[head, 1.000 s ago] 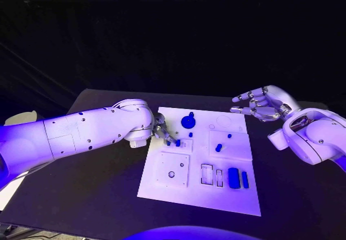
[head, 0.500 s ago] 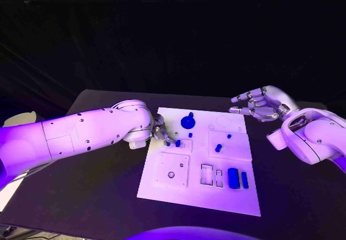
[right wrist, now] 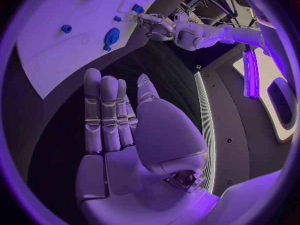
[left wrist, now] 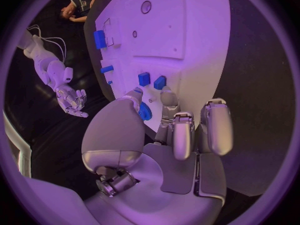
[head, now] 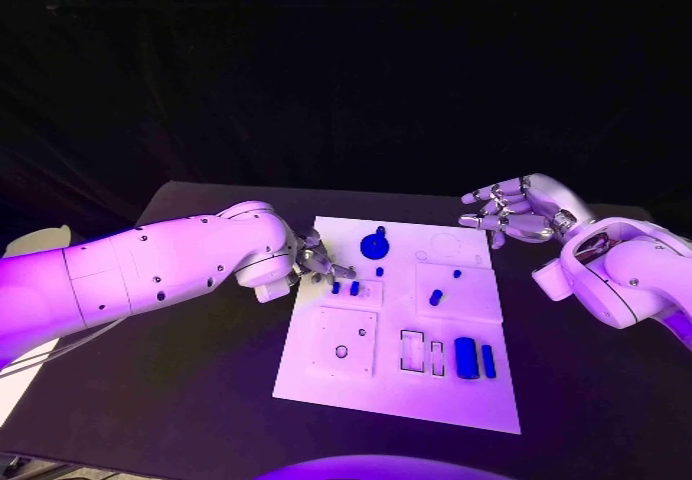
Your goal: Assemble the parts on the task board
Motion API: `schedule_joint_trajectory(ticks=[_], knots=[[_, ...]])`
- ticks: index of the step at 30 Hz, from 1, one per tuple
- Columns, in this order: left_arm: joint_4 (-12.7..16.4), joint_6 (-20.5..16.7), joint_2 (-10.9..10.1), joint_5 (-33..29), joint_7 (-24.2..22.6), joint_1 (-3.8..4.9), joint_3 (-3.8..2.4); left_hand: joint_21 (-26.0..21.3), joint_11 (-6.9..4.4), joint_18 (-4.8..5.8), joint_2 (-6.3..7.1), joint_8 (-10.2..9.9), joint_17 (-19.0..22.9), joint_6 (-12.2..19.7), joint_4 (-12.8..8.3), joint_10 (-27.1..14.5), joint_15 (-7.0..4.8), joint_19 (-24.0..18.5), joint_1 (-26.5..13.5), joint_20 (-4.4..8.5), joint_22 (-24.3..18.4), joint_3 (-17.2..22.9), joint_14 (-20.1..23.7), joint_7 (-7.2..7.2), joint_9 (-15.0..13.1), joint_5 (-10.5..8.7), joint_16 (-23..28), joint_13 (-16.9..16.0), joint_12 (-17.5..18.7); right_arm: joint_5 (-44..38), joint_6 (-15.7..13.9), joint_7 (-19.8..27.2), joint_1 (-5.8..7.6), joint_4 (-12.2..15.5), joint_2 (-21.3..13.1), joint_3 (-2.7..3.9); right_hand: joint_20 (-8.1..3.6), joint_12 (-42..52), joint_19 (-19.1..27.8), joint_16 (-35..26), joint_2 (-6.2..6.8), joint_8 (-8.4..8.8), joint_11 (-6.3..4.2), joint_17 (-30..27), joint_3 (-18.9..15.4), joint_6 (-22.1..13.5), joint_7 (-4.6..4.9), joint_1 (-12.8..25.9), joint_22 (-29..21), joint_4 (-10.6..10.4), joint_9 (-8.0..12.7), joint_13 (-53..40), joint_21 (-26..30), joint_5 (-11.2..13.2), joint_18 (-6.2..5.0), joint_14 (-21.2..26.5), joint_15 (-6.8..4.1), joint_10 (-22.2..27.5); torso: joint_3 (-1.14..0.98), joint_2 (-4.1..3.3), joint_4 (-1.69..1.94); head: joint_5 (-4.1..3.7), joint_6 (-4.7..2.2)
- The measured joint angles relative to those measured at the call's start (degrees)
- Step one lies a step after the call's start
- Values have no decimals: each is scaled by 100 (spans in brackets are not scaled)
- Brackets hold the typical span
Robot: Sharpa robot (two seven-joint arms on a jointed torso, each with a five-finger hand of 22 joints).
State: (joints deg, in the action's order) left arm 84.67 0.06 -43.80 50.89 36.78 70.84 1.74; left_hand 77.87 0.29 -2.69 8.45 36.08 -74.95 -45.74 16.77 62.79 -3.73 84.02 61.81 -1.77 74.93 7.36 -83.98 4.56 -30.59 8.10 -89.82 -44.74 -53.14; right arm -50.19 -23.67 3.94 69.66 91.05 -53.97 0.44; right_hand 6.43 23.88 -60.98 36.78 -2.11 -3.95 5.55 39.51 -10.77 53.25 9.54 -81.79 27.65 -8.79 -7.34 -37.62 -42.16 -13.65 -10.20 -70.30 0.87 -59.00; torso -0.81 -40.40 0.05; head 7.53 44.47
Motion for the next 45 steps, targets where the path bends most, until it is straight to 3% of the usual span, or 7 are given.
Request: schedule_joint_trajectory(ticks=[6,15,22,27,34,41,45], knots=[[84,-200,-60,-310,-237,38,-12,-334,141,-3,-30,-64,1,216,-2,-278,88,1,106,-98,0,-184,-10,147,181,0,0,257,144,143,74,60,-11,-133,39,-11,442,-1117,247,-2156,-44,0,267,-1445,-53,-25,233,-254,-1332,40,105,1766,1960,-14,0,492,351,5,-3,1,3,4,-18],[193,-307,-163,-481,-411,86,-22,-434,124,-90,-161,-14,1,216,4,-324,88,-6,281,-131,-1,-190,-10,147,230,0,35,322,144,369,225,133,-25,-201,61,-29,443,-1206,-196,-2784,-90,0,285,-2063,-133,-77,244,-312,-1922,119,176,2708,2737,-13,0,223,402,-90,-1,-7,2,-7,-41],[247,-747,-77,-384,-1251,94,-11,-3259,251,-671,-260,44,492,440,-340,-977,237,-1204,1638,-253,-2179,476,364,279,427,0,1553,747,538,456,284,203,-28,-219,69,-32,463,-1206,-216,-3081,-215,-26,241,-2329,-73,19,194,-437,-2152,228,179,3029,3074,-12,1,202,424,-177,-1,-9,2,-48,-77],[201,-1098,168,99,-2093,73,30,-4383,430,-714,18,-504,2213,498,-580,-1407,432,-1797,2339,-399,-2958,1069,1602,435,985,-87,3210,1585,1459,494,296,294,-29,-241,77,-33,444,-1334,-298,-3290,-301,-45,186,-2611,68,223,110,-673,-2319,369,189,3338,3308,60,1,182,403,-385,0,-13,2,-88,-109],[-92,-1281,516,1214,-2602,3,90,-4755,443,-715,283,-1221,2921,-132,-561,-1142,422,-1551,2265,-428,-3301,1200,1610,386,1693,-139,3708,2523,2180,550,294,409,-31,-273,89,-34,464,-1443,-319,-3290,-277,-16,202,-2767,83,243,131,-697,-2374,384,207,3411,3398,60,1,182,403,-418,0,-13,-3,-137,-151],[-344,-1316,747,2272,-2681,-28,112,-4660,379,-715,350,-1652,1826,-643,-686,-786,316,-876,2334,-337,-3354,1274,574,302,2081,-139,2494,3137,2603,595,292,470,-31,-271,94,-34,464,-1502,-318,-3290,-277,-16,203,-2834,116,264,151,-697,-2383,382,223,3411,3439,60,1,182,403,-418,-3,-14,-4,-166,-175],[-462,-1261,891,2730,-2670,-33,115,-4032,375,-714,386,-1870,1158,-843,-698,-626,296,-484,2298,-299,-2856,1287,193,268,2235,-139,1839,3442,2886,610,287,494,-31,-266,104,-34,465,-1518,-318,-3290,-277,-16,203,-2867,116,264,151,-697,-2389,382,231,3410,3468,60,1,205,426,-418,-3,-14,1,-171,-170]])
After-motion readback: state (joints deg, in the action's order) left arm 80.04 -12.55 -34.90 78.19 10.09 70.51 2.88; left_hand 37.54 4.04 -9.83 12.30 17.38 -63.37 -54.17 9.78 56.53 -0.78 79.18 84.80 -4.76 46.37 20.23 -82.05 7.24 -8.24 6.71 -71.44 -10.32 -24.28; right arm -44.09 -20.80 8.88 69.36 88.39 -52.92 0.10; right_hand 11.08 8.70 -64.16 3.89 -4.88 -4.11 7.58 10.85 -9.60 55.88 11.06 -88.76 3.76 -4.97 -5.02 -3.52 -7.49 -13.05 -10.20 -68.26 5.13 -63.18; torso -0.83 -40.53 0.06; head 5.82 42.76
